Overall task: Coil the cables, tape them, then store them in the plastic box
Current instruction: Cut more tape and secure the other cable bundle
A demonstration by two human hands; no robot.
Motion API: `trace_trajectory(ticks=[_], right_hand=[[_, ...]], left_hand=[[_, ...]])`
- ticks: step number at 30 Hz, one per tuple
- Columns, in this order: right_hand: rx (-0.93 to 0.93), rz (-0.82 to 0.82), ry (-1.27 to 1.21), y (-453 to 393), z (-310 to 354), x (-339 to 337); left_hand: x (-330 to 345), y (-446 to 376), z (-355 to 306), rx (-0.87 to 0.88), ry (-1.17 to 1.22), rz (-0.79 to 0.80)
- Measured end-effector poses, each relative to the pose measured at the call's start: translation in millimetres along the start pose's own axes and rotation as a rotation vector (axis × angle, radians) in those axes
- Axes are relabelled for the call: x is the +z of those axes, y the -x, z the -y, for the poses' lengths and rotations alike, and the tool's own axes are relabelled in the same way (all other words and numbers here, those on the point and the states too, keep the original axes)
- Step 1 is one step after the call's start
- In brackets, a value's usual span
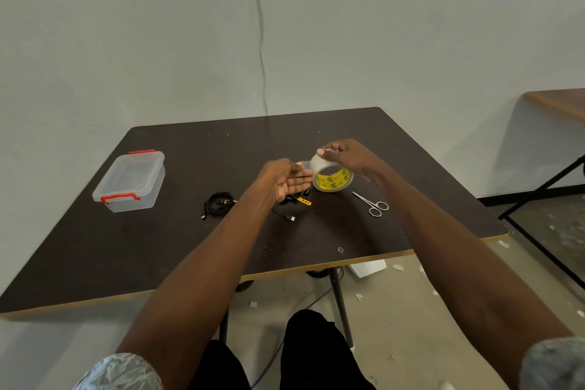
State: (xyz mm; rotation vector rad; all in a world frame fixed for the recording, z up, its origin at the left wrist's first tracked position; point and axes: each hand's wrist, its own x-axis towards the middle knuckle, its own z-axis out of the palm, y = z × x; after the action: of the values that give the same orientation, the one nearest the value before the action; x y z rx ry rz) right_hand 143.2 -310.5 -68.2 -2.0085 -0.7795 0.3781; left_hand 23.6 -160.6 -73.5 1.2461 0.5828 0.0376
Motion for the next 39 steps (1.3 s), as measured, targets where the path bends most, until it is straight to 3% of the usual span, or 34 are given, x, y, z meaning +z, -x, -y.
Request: trace_trajectory(ticks=[5,10,15,18,19,21,23,25,27,30,34,39], right_hand=[[0.036,0.141,-0.062,5,-9,-5],[0.030,0.170,-0.033,3,-11,-10],[0.044,0.154,0.017,13,-7,-7],[0.131,-0.043,-0.151,24,-12,-17],[0.168,-0.137,-0.116,31,-15,-21],[0.264,-0.227,0.202,49,-22,-28],[0.423,-0.141,0.507,66,-26,-27],[0.546,-0.026,0.647,79,-29,-20],[0.581,-0.011,0.694,87,-30,-13],[0.594,-0.069,0.609,94,-29,-7],[0.616,-0.228,0.320,105,-33,-7],[0.364,-0.484,-0.121,122,-25,1]], left_hand=[[-5,4,-7,-0.048,0.011,0.045],[-12,4,-8,-0.094,0.037,0.142],[-7,6,-7,-0.066,0.021,0.137],[-4,7,-8,-0.055,0.007,0.125],[-3,7,-9,-0.052,0.002,0.119],[0,8,-8,-0.049,-0.002,0.114],[2,9,-8,-0.046,-0.006,0.106],[4,9,-8,-0.044,-0.011,0.103],[4,11,-6,-0.042,-0.014,0.100],[3,13,-6,-0.036,-0.015,0.099],[2,15,-6,-0.020,-0.022,0.090],[0,13,-4,-0.020,-0.017,0.079]])
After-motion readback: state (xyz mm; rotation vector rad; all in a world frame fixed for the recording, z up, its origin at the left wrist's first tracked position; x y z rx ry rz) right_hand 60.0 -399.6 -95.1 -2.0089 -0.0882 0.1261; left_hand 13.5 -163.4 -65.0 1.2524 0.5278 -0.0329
